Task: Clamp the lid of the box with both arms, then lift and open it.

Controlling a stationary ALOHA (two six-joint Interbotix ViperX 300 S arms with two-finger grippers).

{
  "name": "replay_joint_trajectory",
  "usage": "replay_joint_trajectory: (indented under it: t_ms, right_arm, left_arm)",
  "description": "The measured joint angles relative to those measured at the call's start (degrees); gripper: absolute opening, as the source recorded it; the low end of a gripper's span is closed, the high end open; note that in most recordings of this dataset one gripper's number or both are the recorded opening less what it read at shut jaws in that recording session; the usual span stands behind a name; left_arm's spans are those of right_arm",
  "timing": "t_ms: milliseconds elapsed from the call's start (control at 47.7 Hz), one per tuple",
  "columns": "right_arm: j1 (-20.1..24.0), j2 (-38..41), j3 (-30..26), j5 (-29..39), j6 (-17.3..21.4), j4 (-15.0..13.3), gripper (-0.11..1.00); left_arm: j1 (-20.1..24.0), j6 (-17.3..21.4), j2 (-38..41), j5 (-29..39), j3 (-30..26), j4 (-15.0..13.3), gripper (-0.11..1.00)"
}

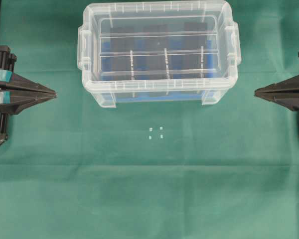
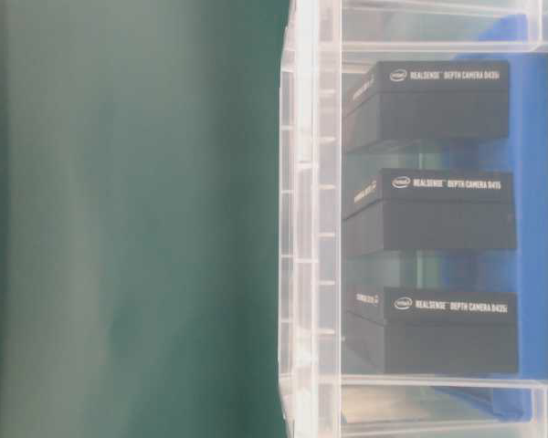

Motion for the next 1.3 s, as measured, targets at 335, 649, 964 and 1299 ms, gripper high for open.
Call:
replay_joint_trajectory:
  t_ms: [335,649,964,1299]
  right_arm:
    - [0.0,0.2,-2.3,8.2,-0.4,-0.1,0.0]
    - [-1.5,0.3,-4.1,10.4,-0.4,0.0,0.0]
    - [-11.8,1.6,-5.8,11.4,-0.3,-0.1,0.0]
    - [-24.4,3.2,-7.5,14.8,-0.2,-0.1,0.0]
  left_arm:
    - [0.5,4.3,-1.1,4.5,-0.6,0.9,0.01]
    - [2.5,4.2,-0.6,6.4,-1.8,0.8,0.01]
    - [11.7,2.5,0.2,12.4,-4.8,0.8,0.01]
    - [19.5,0.9,1.1,18.2,-8.1,0.8,0.01]
